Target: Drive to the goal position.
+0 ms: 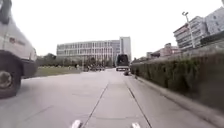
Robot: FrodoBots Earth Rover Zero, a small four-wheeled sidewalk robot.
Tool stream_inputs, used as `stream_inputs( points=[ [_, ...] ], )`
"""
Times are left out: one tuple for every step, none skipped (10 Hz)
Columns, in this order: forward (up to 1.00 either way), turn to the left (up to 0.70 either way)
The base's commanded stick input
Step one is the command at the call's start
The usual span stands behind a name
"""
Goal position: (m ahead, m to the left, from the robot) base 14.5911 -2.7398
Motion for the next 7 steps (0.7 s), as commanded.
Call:
stream_inputs(
  points=[
    [0.7,0.0],
    [0.7,0.0],
    [0.7,0.0],
    [0.7,0.0],
    [0.7,0.0],
    [0.7,0.0],
    [0.7,0.0]
  ],
)
